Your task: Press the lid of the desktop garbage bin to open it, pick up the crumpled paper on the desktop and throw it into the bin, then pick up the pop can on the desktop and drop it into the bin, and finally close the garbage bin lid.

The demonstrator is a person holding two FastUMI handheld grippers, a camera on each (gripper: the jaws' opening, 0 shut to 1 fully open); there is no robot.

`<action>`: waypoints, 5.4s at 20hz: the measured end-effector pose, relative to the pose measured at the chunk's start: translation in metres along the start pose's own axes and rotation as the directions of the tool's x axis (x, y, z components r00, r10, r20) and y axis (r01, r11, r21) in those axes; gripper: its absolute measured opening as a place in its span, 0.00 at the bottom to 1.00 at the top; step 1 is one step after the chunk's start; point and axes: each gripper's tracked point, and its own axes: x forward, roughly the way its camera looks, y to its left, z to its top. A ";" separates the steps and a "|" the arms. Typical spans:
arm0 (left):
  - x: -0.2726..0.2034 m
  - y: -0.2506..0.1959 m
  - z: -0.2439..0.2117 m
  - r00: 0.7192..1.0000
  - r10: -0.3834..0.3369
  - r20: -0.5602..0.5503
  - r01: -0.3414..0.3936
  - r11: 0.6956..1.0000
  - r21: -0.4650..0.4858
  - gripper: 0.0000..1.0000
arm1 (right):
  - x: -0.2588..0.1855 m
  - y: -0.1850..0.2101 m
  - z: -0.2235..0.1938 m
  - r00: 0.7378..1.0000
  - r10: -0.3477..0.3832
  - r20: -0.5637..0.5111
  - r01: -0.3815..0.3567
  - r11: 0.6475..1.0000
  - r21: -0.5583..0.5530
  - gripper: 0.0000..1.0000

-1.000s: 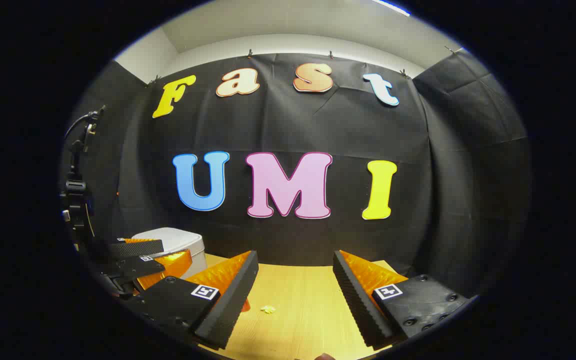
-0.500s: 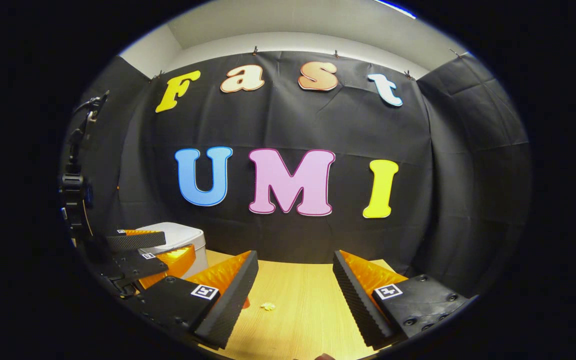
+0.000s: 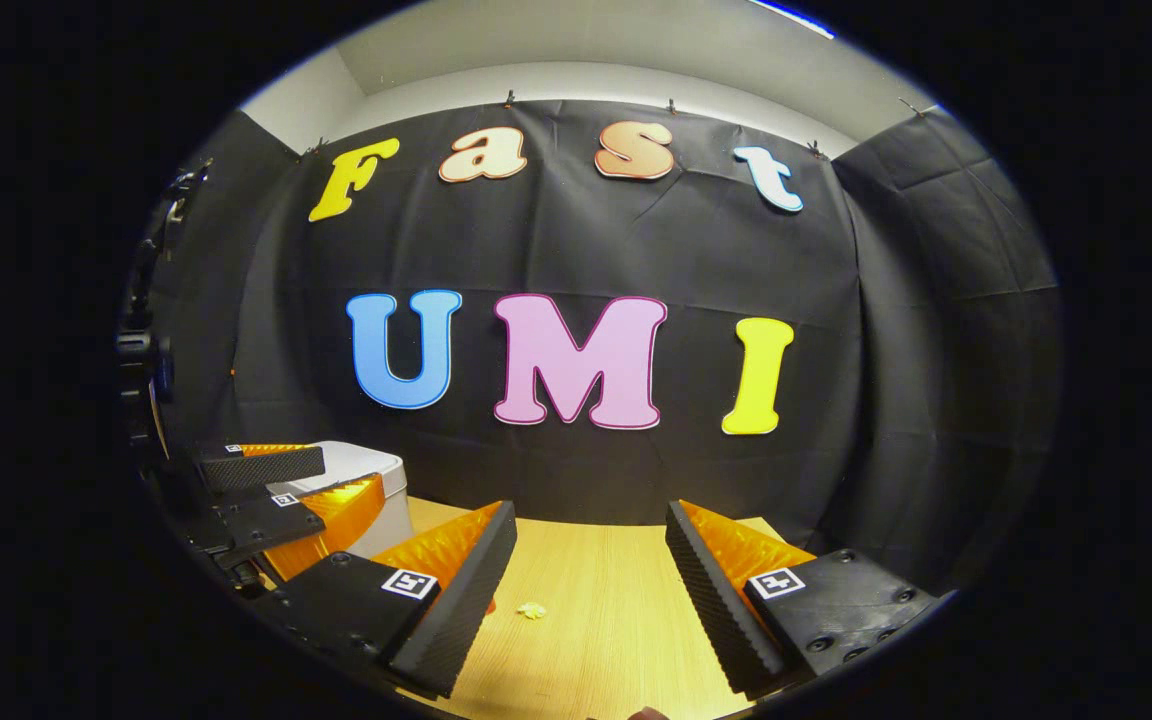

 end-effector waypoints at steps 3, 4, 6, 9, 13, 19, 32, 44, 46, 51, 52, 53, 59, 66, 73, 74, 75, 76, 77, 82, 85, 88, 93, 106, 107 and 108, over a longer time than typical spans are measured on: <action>0.001 0.000 -0.008 1.000 -0.002 -0.017 0.002 1.000 -0.009 0.97 | 0.001 0.000 0.000 1.000 -0.001 0.001 0.001 1.000 -0.005 0.96; 0.003 0.000 -0.010 1.000 -0.003 -0.024 0.003 1.000 -0.005 0.97 | 0.001 0.000 -0.002 1.000 -0.001 -0.001 0.001 1.000 -0.004 0.96; 0.006 -0.001 -0.016 0.999 -0.009 -0.039 0.009 1.000 0.005 0.98 | 0.002 0.000 -0.003 1.000 -0.001 -0.004 0.001 1.000 -0.004 0.96; 0.007 -0.003 -0.021 0.998 -0.028 -0.063 0.028 1.000 -0.004 0.98 | 0.002 -0.001 -0.005 1.000 -0.004 -0.013 0.004 1.000 -0.017 0.96; 0.008 -0.001 -0.023 0.997 -0.031 -0.064 0.031 0.999 -0.007 0.97 | 0.006 0.003 -0.004 1.000 -0.003 -0.016 0.003 1.000 -0.017 0.96; 0.011 0.008 -0.027 0.997 -0.037 -0.067 0.036 0.999 -0.021 0.97 | 0.007 0.014 -0.003 1.000 -0.002 -0.019 0.002 0.999 -0.045 0.96; 0.027 0.145 0.010 0.999 0.030 -0.019 -0.030 0.999 -0.015 0.39 | 0.013 0.076 0.006 0.997 0.075 0.000 -0.075 0.996 -0.051 0.97; 0.070 0.253 -0.059 0.943 0.057 -0.329 -0.082 0.995 -0.063 0.07 | 0.021 0.068 0.004 0.996 0.088 -0.003 -0.088 0.996 -0.028 0.97; 0.077 0.253 -0.077 0.923 0.021 -0.385 -0.065 0.993 -0.102 0.07 | 0.021 0.064 0.003 0.997 0.077 -0.007 -0.077 0.997 -0.017 0.97; 0.081 0.255 -0.097 0.901 0.006 -0.434 -0.077 0.986 -0.146 0.07 | 0.021 0.057 -0.016 0.997 0.057 -0.051 -0.059 0.998 -0.021 0.97; 0.084 0.254 -0.097 0.895 0.007 -0.445 -0.096 0.979 -0.177 0.08 | 0.022 0.058 -0.017 0.997 0.055 -0.053 -0.056 0.998 -0.012 0.97; 0.083 0.255 -0.097 0.903 0.005 -0.430 -0.094 0.978 -0.186 0.08 | 0.023 0.059 -0.017 0.997 0.055 -0.054 -0.055 0.998 -0.002 0.97; 0.086 0.266 -0.052 0.960 0.075 -0.268 -0.101 0.991 -0.086 0.09 | 0.030 0.063 -0.023 0.996 0.055 -0.074 -0.058 0.998 -0.031 0.96; 0.067 0.266 0.019 0.992 0.107 -0.065 -0.111 0.993 -0.051 0.24 | 0.040 0.083 -0.037 0.992 0.084 -0.099 -0.087 0.996 -0.035 0.97; 0.002 0.243 0.063 0.992 0.092 0.090 -0.081 0.989 -0.120 0.98 | 0.078 0.092 -0.087 0.961 0.162 -0.223 -0.173 0.984 -0.034 0.96; -0.006 0.240 0.065 0.990 0.099 0.102 -0.086 0.988 -0.127 0.98 | 0.087 0.095 -0.099 0.951 0.185 -0.248 -0.204 0.978 -0.052 0.97; -0.015 0.237 0.065 0.989 0.108 0.101 -0.094 0.987 -0.132 0.98 | 0.096 0.097 -0.112 0.938 0.207 -0.278 -0.233 0.970 -0.065 0.97; -0.024 0.232 0.067 0.989 0.108 0.099 -0.094 0.986 -0.137 0.98 | 0.105 0.097 -0.129 0.920 0.228 -0.317 -0.262 0.962 -0.069 0.97; -0.035 0.228 0.069 0.987 0.123 0.100 -0.110 0.986 -0.127 0.96 | 0.113 0.099 -0.143 0.902 0.256 -0.347 -0.294 0.954 -0.059 0.97; -0.066 0.218 0.067 0.968 0.246 0.045 -0.243 0.968 -0.065 0.95 | 0.168 0.100 -0.257 0.763 0.331 -0.555 -0.410 0.912 -0.019 0.98; -0.078 0.205 0.059 0.940 0.341 -0.019 -0.342 0.939 -0.042 0.95 | 0.194 0.101 -0.326 0.664 0.343 -0.665 -0.426 0.904 0.041 0.98; -0.087 0.192 0.055 0.909 0.412 -0.068 -0.414 0.910 -0.025 0.95 | 0.211 0.102 -0.366 0.620 0.338 -0.708 -0.419 0.906 0.066 0.98; -0.101 0.181 0.040 0.848 0.514 -0.131 -0.520 0.854 -0.019 0.95 | 0.222 0.101 -0.398 0.596 0.308 -0.742 -0.412 0.910 0.047 1.00; -0.062 0.176 0.042 0.945 0.317 -0.080 -0.323 0.944 -0.073 0.95 | 0.204 0.155 -0.109 0.817 0.490 -0.303 -0.491 0.868 0.078 0.41; -0.062 0.176 0.041 0.952 0.298 -0.077 -0.303 0.950 -0.077 0.95 | 0.199 0.169 -0.077 0.817 0.522 -0.244 -0.523 0.850 0.066 0.41; -0.063 0.178 0.040 0.957 0.282 -0.075 -0.287 0.955 -0.073 0.95 | 0.192 0.187 -0.056 0.808 0.556 -0.196 -0.555 0.829 0.062 0.41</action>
